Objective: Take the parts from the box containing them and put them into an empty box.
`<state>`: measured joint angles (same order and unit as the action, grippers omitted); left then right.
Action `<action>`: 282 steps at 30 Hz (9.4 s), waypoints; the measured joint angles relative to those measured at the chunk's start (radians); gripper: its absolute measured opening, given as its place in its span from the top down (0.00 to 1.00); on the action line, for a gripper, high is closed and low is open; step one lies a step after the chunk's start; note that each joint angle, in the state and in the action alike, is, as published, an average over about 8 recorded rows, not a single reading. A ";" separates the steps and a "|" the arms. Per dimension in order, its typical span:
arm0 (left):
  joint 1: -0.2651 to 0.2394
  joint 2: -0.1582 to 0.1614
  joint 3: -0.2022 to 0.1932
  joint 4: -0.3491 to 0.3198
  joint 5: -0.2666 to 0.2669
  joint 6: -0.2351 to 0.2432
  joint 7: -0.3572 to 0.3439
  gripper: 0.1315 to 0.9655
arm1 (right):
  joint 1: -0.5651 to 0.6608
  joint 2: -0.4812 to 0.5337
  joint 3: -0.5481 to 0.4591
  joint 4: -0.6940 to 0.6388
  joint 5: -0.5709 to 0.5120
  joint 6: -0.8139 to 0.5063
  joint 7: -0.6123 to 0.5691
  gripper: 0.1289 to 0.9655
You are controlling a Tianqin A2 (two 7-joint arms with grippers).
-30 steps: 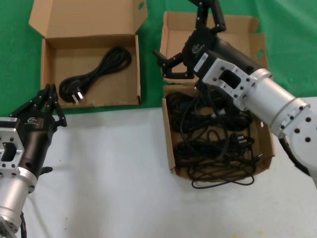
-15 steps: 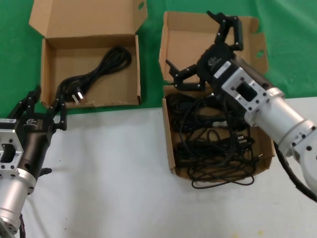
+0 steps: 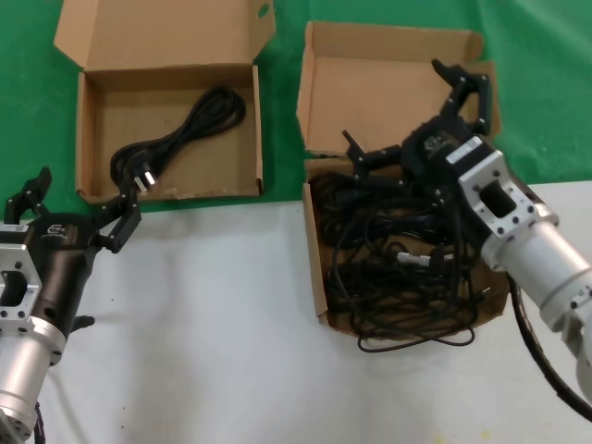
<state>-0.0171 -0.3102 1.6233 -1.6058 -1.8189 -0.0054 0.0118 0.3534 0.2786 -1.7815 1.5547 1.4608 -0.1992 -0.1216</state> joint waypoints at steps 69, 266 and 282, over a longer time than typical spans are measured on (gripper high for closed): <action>0.016 0.010 -0.022 0.006 0.018 0.005 -0.011 0.00 | -0.334 0.020 0.171 0.043 0.320 0.188 0.115 0.00; 0.016 0.010 -0.022 0.005 0.018 0.005 -0.011 0.00 | -0.334 0.020 0.171 0.043 0.320 0.188 0.115 0.00; 0.016 0.010 -0.022 0.005 0.018 0.005 -0.011 0.00 | -0.334 0.020 0.171 0.043 0.320 0.188 0.115 0.00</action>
<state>-0.0010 -0.3006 1.6013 -1.6003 -1.8011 -0.0003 0.0007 0.0198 0.2988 -1.6102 1.5975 1.7810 -0.0111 -0.0068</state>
